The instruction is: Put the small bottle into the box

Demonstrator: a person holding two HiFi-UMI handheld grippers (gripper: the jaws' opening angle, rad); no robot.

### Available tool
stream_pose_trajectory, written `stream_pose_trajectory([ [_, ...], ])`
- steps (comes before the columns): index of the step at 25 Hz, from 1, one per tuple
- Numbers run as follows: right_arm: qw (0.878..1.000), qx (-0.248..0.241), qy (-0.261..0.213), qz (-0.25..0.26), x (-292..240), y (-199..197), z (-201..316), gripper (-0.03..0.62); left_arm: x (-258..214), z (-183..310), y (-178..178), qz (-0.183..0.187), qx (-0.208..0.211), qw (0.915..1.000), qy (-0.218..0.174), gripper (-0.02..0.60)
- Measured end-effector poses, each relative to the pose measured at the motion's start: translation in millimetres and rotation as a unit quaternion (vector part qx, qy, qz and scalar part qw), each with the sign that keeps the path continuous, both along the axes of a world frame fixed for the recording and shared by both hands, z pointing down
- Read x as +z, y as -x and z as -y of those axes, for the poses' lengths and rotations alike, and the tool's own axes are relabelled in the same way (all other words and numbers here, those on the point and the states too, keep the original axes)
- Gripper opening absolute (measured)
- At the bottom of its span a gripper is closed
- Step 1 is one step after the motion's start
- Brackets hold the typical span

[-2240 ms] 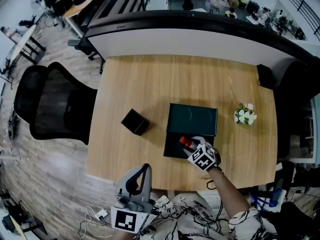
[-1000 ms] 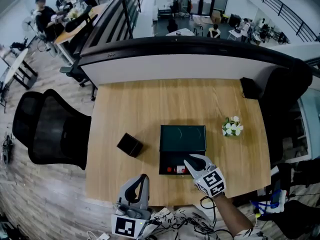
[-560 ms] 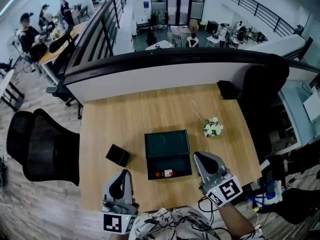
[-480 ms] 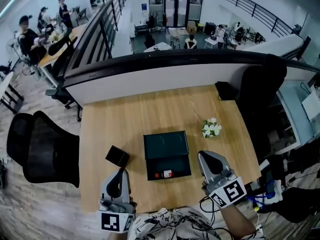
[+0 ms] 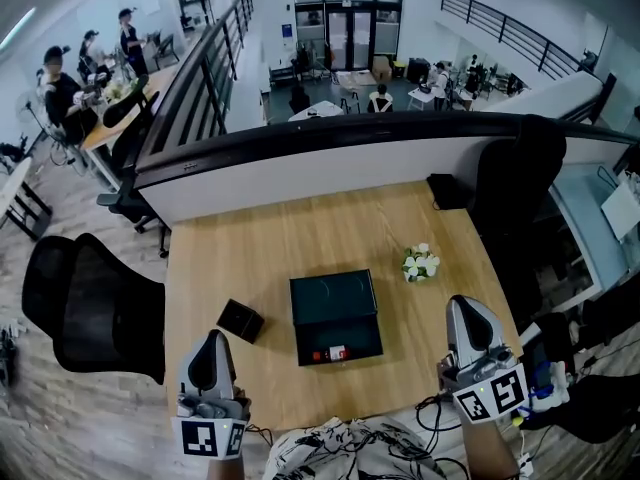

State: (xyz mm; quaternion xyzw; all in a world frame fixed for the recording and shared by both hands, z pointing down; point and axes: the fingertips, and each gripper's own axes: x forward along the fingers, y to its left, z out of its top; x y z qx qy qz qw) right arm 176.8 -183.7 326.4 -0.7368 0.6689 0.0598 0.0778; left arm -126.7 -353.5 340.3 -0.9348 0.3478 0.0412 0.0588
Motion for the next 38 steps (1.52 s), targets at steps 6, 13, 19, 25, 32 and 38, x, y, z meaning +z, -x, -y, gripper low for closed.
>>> stream_pose_trajectory([
  [6, 0.999, 0.051, -0.006, -0.007, 0.0, -27.3, -24.1, 0.005, -11.4, 4.7, 33.5, 0.005, -0.041, 0.999, -0.016, 0.002],
  [13, 0.998, 0.069, -0.012, -0.002, 9.1, -41.7, -32.9, 0.005, -3.7, 8.5, 64.5, 0.014, -0.085, 0.9962, -0.014, 0.002],
  [19, 0.998, 0.066, -0.004, -0.003, 18.2, -37.9, -29.6, 0.005, 5.5, 5.8, 66.2, 0.019, -0.09, 0.9957, -0.006, 0.002],
  [25, 0.998, 0.057, -0.005, -0.007, 15.7, -31.7, -23.7, 0.005, 9.8, 2.9, 54.7, 0.015, -0.077, 0.9969, -0.002, 0.002],
  [32, 0.999, 0.039, 0.005, -0.023, 17.4, -21.4, -14.7, 0.005, 15.2, 2.6, 48.4, 0.016, -0.07, 0.9975, 0.001, 0.002],
  [38, 0.999, 0.036, 0.01, -0.024, 18.9, -20.4, -9.2, 0.005, 15.5, 2.8, 45.9, 0.015, -0.068, 0.9976, 0.002, 0.002],
])
